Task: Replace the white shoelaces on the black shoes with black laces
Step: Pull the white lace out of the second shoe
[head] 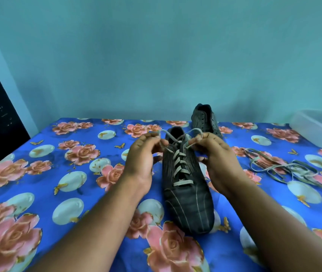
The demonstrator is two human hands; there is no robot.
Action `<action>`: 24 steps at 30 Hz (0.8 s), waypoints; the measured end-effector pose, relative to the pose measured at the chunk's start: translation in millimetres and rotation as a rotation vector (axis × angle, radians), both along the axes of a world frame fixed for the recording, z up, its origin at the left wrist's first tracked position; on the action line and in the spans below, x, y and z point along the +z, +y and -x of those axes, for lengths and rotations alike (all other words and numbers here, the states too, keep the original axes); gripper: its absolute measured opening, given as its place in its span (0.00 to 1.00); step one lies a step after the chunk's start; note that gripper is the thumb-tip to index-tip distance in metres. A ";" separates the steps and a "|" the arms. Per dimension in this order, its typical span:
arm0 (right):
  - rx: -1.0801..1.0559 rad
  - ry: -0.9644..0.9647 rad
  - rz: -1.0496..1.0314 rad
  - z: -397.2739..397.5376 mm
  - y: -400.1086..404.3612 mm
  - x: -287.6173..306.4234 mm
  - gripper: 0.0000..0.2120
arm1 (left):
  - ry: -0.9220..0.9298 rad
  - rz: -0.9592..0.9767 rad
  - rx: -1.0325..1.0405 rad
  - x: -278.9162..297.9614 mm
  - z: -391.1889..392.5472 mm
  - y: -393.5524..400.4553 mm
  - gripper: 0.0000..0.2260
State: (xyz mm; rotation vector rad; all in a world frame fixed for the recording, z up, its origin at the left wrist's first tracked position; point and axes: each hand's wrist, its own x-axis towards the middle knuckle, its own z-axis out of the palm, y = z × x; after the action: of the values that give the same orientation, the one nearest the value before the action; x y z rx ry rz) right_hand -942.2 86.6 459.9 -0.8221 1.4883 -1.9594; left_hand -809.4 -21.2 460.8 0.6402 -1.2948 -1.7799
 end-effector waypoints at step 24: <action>-0.600 0.774 -0.773 85.4 43.3 6.3 0.16 | -1.224 0.665 0.263 -24.9 -40.8 -85.4 0.29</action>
State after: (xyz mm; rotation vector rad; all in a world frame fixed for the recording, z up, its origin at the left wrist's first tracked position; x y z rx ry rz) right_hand -1027.6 129.8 466.2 -0.8527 2.9542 -1.1731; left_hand -768.6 -106.6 435.9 1.4843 -2.2743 -0.5270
